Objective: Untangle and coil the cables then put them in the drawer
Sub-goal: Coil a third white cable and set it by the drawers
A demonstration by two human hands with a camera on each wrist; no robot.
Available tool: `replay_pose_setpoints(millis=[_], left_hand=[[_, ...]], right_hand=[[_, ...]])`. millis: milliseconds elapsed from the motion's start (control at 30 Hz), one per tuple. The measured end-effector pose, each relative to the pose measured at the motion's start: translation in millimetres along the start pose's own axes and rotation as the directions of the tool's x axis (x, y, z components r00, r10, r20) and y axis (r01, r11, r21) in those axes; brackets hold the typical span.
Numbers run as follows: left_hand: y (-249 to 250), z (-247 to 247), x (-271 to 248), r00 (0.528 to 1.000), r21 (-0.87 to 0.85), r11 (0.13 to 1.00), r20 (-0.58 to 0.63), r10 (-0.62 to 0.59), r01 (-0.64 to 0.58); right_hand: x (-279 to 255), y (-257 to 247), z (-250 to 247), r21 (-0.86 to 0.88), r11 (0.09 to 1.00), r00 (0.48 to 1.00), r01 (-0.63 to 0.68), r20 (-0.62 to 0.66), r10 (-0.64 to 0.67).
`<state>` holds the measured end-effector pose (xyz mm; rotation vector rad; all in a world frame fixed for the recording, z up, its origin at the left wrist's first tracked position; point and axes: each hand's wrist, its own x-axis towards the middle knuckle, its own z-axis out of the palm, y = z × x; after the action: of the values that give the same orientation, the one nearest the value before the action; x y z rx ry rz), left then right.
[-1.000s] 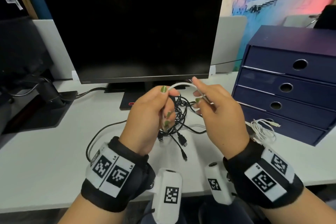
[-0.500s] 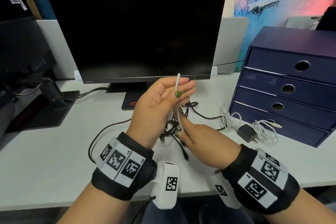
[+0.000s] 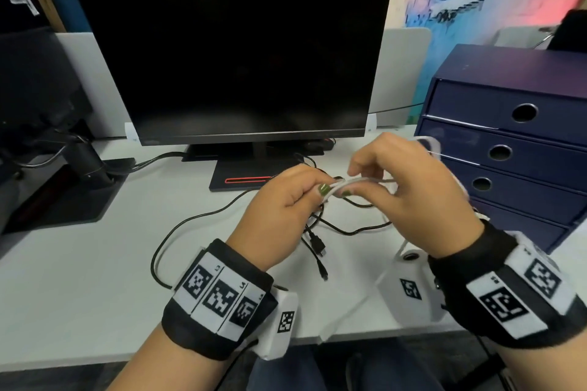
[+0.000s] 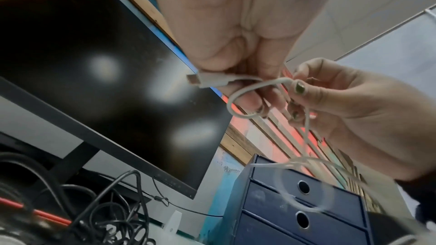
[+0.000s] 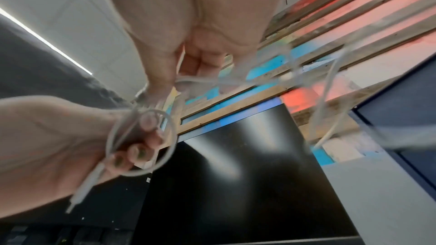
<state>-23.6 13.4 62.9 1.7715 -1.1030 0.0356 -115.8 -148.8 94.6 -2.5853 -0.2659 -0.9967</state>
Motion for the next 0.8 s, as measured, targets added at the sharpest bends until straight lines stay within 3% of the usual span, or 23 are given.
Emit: replay_pose_setpoints(millis=[100, 200, 400, 567, 700, 800], left_hand=[[9, 0, -2, 0.997, -0.237, 0.97, 0.074, -0.032, 0.048], [16, 1, -4, 0.994, -0.352, 0.934, 0.104, -0.023, 0.058], [25, -3, -2, 0.997, -0.6, 0.8, -0.068, -0.041, -0.008], [27, -5, 1, 0.997, -0.649, 0.759, -0.081, -0.013, -0.043], [21, -15, 2, 0.958, -0.599, 0.79, -0.28, -0.053, -0.131], [15, -33, 5, 0.86, -0.618, 0.754, -0.488, -0.147, -0.222]], right_hand=[[0, 7, 2, 0.034, 0.999, 0.983, 0.001, -0.182, 0.005], [2, 10, 10, 0.176, 0.982, 0.963, -0.066, -0.245, 0.109], [-8, 9, 48, 0.213, 0.964, 0.984, -0.16, -0.043, 0.173], [-21, 0, 70, 0.249, 0.947, 0.978, -0.201, 0.099, 0.182], [-20, 13, 63, 0.201, 0.936, 0.957, -0.288, 0.086, 0.275], [-24, 34, 58, 0.128, 0.885, 0.894, -0.448, 0.074, 0.442]])
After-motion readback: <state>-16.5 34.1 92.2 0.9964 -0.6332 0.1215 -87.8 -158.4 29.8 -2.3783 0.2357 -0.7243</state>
